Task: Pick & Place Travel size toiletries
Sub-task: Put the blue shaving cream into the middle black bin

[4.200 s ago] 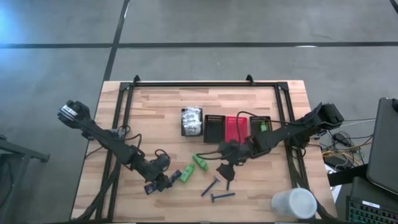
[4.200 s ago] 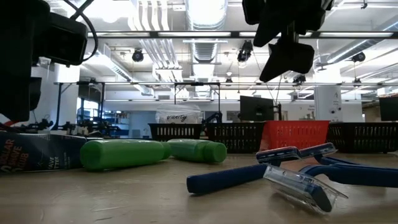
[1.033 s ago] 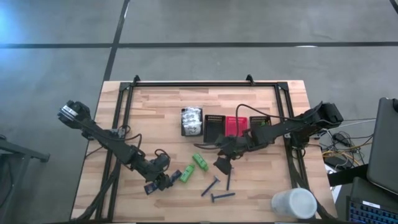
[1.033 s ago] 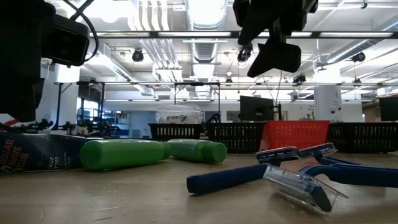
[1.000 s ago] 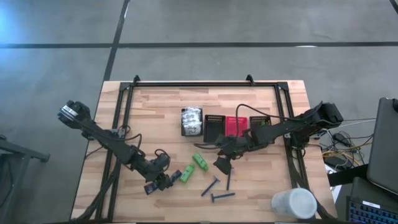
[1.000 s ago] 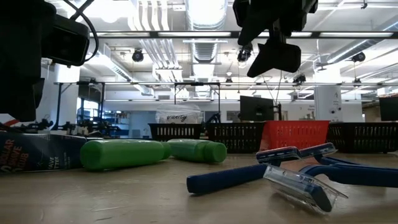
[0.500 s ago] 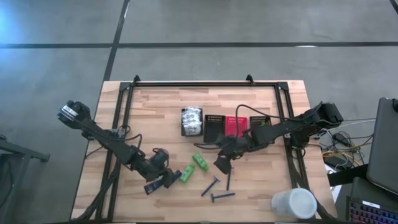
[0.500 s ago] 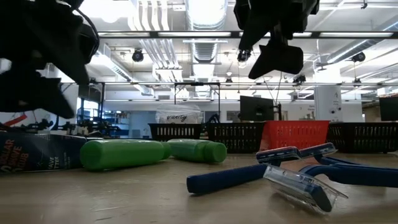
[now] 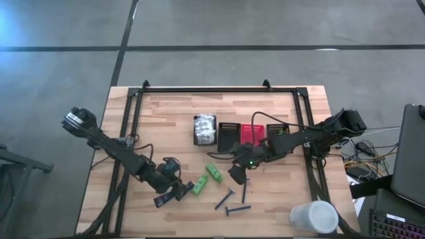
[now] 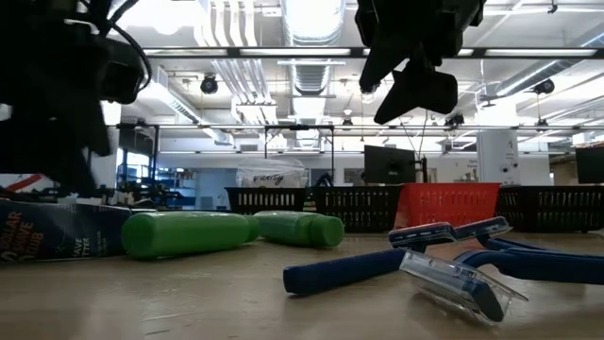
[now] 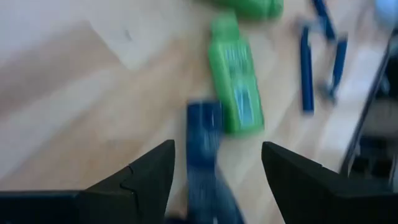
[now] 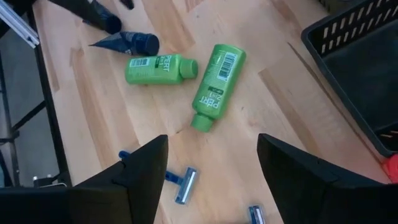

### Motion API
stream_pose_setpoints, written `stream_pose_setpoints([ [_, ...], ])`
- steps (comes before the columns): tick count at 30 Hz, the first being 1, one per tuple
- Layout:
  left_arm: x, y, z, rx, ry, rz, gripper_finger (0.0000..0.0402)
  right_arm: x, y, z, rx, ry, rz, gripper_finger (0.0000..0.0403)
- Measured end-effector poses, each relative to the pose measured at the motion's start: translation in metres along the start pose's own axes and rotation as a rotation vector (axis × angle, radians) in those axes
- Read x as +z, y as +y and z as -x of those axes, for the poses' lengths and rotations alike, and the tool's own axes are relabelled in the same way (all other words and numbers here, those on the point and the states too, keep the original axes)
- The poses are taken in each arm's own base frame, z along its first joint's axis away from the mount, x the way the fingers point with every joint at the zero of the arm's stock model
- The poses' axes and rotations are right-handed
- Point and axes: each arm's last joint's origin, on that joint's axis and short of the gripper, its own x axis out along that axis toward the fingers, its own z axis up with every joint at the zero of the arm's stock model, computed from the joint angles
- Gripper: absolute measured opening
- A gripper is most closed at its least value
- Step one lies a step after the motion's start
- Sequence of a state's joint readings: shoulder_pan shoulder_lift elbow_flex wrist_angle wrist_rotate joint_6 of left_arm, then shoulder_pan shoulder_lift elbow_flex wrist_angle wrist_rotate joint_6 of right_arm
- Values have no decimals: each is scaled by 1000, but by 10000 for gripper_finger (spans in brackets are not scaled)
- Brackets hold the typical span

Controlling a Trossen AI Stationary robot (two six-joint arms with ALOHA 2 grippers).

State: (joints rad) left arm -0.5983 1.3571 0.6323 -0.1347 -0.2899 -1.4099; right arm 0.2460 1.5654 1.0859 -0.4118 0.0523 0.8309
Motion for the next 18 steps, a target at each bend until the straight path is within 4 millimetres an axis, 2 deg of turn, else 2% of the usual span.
stream_pose_setpoints([
  [5,-12,3,2,7,237,-41,245,-3,1,0,26,37,2,251],
  [12,-32,13,9,86,442,-160,245,-9,2,-2,29,61,18,271],
  [18,-35,17,11,126,460,-178,245,-11,-3,-4,11,64,36,286],
])
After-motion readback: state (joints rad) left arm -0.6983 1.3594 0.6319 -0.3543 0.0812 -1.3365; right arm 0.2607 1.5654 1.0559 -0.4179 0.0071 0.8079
